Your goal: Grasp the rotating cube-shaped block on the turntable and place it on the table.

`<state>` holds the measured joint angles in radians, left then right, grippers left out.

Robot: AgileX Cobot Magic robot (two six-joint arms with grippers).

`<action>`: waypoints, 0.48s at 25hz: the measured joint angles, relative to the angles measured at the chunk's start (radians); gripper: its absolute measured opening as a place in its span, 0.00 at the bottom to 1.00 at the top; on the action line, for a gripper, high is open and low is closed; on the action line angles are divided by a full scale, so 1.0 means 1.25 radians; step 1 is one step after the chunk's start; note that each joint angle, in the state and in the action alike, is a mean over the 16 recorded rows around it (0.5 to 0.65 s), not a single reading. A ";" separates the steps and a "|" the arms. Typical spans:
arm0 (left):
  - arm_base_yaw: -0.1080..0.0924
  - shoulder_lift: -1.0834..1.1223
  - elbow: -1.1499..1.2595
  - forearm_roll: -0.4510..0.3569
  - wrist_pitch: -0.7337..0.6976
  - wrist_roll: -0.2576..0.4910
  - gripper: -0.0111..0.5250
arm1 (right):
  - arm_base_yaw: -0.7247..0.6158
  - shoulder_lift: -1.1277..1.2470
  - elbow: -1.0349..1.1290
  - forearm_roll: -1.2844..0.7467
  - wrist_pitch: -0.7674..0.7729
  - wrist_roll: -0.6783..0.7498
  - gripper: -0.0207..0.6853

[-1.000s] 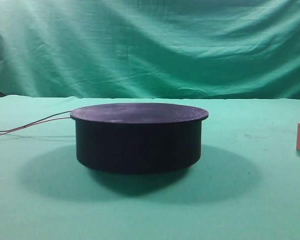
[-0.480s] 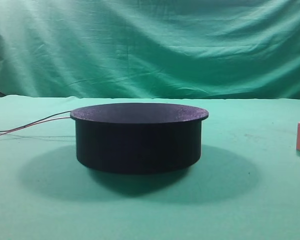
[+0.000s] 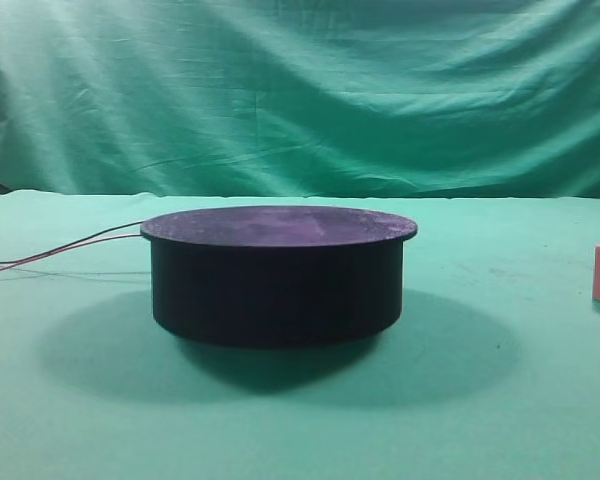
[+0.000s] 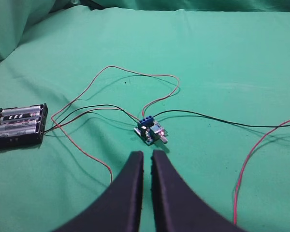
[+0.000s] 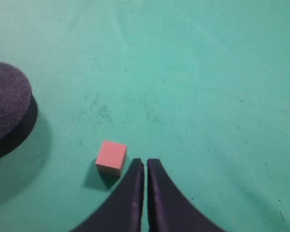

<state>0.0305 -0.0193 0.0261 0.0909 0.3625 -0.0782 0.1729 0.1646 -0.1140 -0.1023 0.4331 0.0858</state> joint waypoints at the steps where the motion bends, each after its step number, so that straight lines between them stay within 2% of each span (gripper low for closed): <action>1: 0.000 0.000 0.000 0.000 0.000 0.000 0.02 | -0.010 -0.025 0.020 0.002 -0.011 0.001 0.03; 12: 0.000 0.000 0.000 0.000 0.000 0.000 0.02 | -0.045 -0.139 0.112 0.016 -0.043 0.012 0.03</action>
<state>0.0305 -0.0193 0.0261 0.0909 0.3625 -0.0782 0.1164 -0.0088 0.0264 -0.0825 0.3797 0.1006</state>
